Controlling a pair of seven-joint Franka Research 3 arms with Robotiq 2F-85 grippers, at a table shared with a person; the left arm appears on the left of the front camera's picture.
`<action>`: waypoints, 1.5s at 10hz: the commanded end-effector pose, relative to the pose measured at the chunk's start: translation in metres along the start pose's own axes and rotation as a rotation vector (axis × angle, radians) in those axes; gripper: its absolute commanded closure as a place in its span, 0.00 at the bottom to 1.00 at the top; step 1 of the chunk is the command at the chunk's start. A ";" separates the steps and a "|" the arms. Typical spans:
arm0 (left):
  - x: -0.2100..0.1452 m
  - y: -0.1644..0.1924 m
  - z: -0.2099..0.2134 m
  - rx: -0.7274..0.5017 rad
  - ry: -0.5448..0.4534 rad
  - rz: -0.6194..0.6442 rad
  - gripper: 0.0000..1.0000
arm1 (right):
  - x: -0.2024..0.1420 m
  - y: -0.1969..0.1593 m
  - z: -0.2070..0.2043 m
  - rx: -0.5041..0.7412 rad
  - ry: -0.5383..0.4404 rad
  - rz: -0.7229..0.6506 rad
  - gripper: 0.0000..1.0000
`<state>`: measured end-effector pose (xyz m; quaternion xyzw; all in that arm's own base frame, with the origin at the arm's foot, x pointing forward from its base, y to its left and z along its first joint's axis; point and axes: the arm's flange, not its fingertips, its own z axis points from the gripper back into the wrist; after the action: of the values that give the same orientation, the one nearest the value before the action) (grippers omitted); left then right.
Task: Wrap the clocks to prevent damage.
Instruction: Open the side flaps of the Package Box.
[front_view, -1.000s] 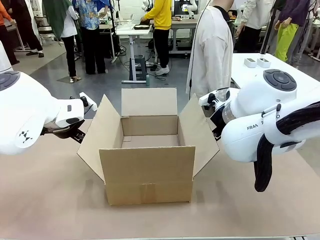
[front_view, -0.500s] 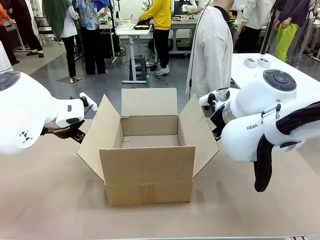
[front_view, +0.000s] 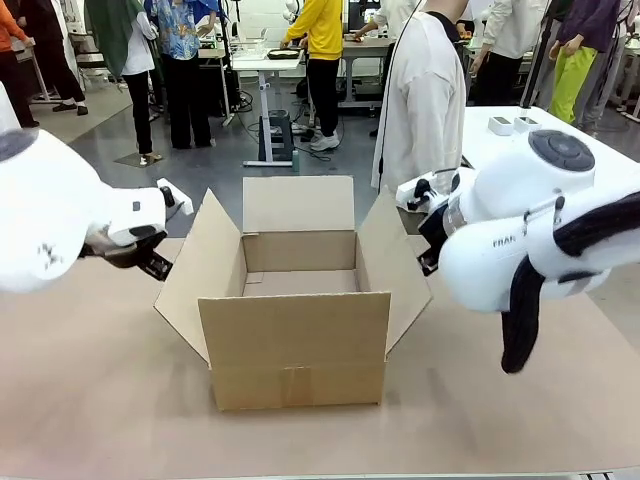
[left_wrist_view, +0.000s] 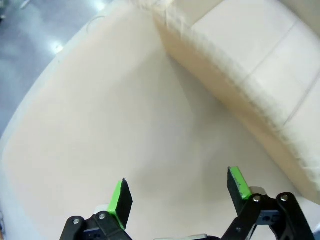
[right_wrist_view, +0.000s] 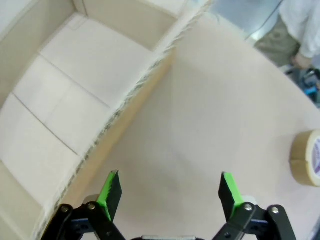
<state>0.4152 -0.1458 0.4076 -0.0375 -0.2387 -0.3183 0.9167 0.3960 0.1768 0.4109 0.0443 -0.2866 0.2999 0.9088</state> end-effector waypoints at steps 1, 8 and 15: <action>0.033 0.025 0.095 -0.146 0.004 -0.123 0.00 | 0.038 -0.010 0.088 0.119 -0.008 -0.006 0.00; 0.041 0.004 0.270 -0.121 -0.038 -0.364 0.00 | 0.071 0.004 0.261 0.136 0.138 0.125 0.00; 0.033 0.063 0.264 -0.632 -0.152 -0.575 0.00 | 0.051 -0.064 0.270 0.740 0.053 0.296 0.00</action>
<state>0.3504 -0.0865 0.6589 -0.1802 -0.2204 -0.5612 0.7772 0.3146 0.1206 0.6689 0.1871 -0.1883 0.4539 0.8506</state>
